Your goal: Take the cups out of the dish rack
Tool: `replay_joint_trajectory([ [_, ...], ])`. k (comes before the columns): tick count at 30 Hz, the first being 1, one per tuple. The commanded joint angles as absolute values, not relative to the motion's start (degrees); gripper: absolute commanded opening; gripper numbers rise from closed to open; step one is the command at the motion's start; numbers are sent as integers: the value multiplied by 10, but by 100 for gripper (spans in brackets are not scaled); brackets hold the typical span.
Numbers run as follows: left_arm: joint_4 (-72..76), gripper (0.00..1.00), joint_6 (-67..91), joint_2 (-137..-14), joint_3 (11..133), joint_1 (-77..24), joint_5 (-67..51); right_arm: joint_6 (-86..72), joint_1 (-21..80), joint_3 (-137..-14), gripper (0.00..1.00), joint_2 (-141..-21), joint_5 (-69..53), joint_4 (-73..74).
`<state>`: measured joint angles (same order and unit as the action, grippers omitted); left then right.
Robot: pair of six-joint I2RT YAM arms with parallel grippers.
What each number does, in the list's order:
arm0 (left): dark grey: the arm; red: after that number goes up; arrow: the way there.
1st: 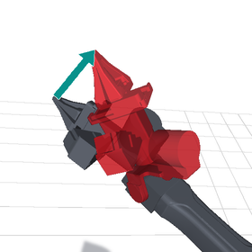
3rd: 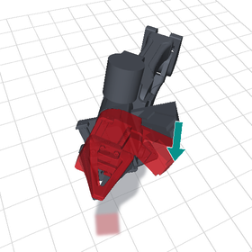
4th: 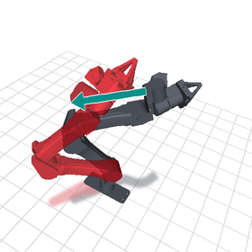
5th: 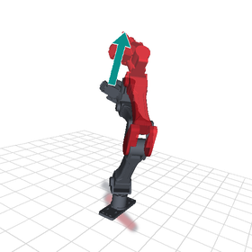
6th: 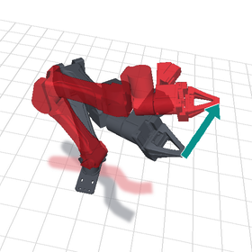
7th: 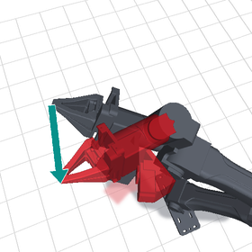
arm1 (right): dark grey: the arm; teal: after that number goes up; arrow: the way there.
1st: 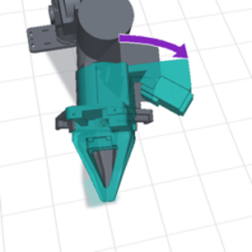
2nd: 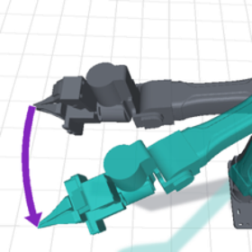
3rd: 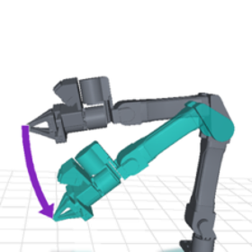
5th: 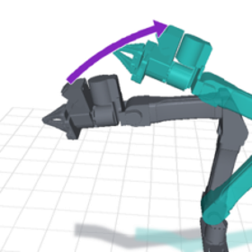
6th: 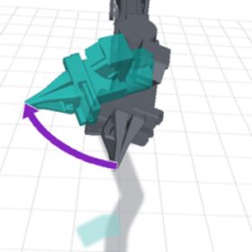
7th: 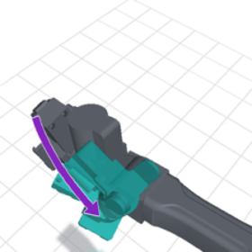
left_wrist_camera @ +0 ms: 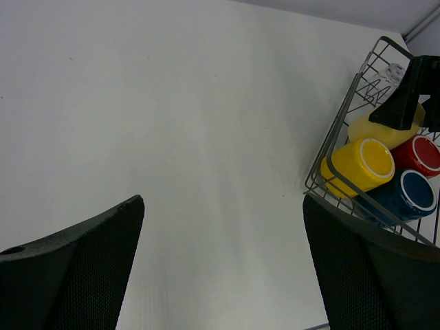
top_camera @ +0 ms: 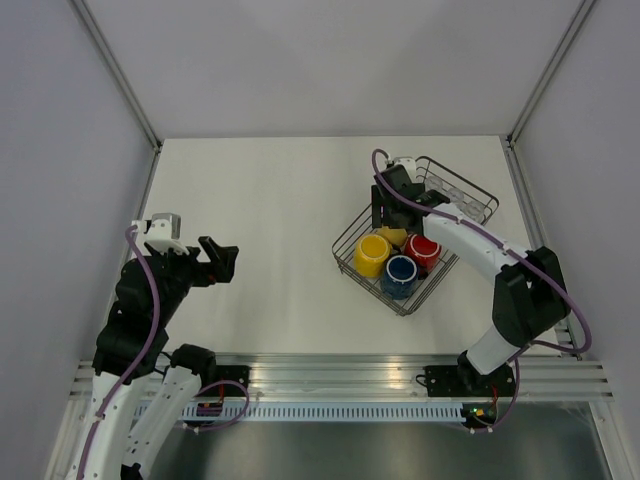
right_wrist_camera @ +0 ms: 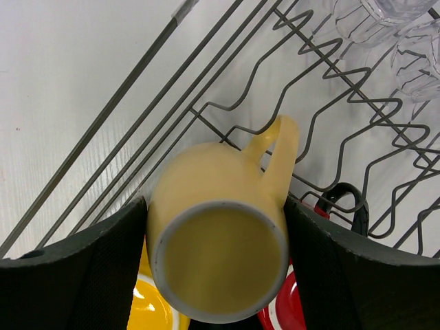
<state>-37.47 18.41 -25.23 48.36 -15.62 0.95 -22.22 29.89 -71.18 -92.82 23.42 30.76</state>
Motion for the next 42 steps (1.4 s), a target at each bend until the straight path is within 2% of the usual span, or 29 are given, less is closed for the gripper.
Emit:
replay_joint_trajectory([
  [1,-352,100,172,-258,481,-158,3,-211,300,-758,0,-885,233,303],
  [20,-348,100,175,-281,487,-157,3,-185,300,-831,0,-809,185,363],
  [25,-344,100,232,-308,504,-157,-82,-180,300,-820,0,-768,127,349],
  [28,-283,100,298,-317,481,-158,-182,-185,301,-802,0,-738,66,319],
  [34,-36,100,443,-370,397,-159,-357,-211,300,-745,0,-680,-31,230],
  [39,255,100,593,-424,320,-172,-410,-291,301,-670,1,-637,-112,99],
  [41,350,100,632,-445,301,-191,-403,-326,300,-646,0,-620,-135,49],
  [42,351,100,642,-452,297,-199,-403,-335,300,-640,0,-620,-141,34],
])
